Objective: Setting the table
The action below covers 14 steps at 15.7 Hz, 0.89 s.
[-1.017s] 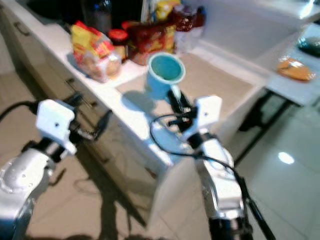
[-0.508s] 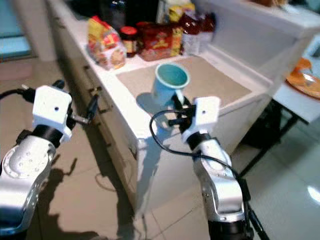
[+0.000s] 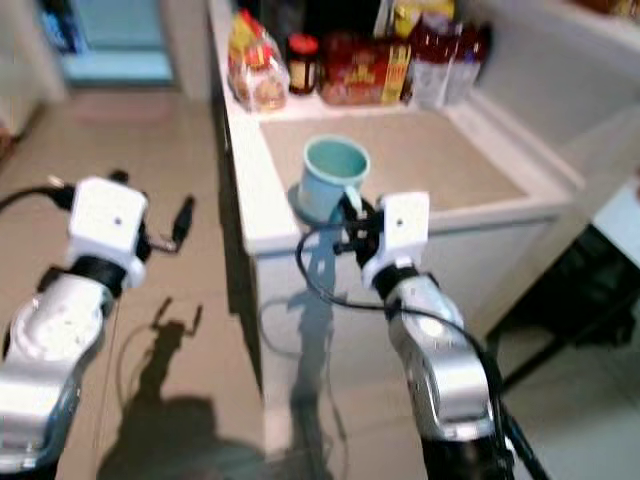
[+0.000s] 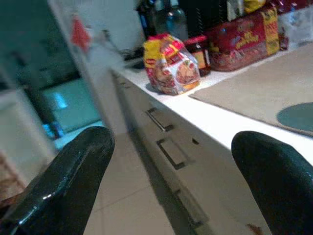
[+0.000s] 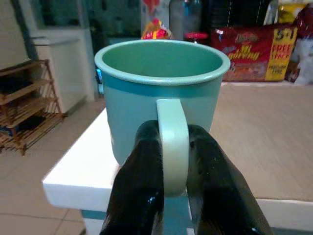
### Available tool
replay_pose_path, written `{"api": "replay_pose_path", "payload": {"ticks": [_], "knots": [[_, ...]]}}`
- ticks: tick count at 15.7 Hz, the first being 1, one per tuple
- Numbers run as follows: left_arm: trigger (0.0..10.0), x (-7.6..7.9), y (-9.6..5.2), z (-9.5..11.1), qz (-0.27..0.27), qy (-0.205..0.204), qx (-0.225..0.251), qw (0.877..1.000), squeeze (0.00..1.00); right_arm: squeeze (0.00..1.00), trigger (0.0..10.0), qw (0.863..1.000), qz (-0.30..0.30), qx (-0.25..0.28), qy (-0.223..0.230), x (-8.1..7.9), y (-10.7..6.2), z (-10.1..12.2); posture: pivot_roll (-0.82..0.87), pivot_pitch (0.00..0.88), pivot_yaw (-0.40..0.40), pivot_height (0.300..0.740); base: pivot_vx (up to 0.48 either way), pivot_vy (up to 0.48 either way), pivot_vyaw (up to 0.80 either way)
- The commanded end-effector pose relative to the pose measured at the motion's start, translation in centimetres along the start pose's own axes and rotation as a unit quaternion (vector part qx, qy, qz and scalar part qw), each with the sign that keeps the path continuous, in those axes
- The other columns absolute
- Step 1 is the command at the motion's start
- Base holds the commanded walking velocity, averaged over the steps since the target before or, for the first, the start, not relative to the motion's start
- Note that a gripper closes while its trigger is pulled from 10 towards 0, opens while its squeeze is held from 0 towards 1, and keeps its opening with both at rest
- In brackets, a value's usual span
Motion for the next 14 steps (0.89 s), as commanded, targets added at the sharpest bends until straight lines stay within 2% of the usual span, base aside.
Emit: {"api": "replay_pose_path", "payload": {"ticks": [1,4,14], "knots": [[10.0,0.65,0.13,-0.08,-0.01,-0.011,-0.003,1.0,0.0,0.0,10.0,1.0,-0.021,-0.004,-0.01,1.23,-0.28,0.13,0.13,0.023,-0.041,0.74,0.0,-0.48,0.8],[10.0,0.11,0.15,-0.43,0.012,-0.02,-0.009,1.0,0.0,0.0,10.0,0.999,-0.029,-0.006,-0.015,1.99,-0.3,0.18,0.12,0.023,-0.047,0.74,0.0,-0.48,0.8],[10.0,0.23,0.28,-0.4,0.013,-0.02,-0.007,1.0,0.0,0.0,10.0,1.0,-0.02,-0.006,-0.007,1.99,-0.33,0.07,0.12,0.015,-0.049,0.74,0.0,-0.48,0.8]]}}
Point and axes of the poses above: a point about 5 cm out from each wrist's last joint towards the gripper, its own y axis pointing out of the wrist towards the gripper, its own z axis along the axis of the wrist's last joint, x = y × z, the point moved 2 cm from there along y, pointing out of the wrist towards the gripper, and after that the axes turned 8 degrees about -y, right-handed, at the moved point
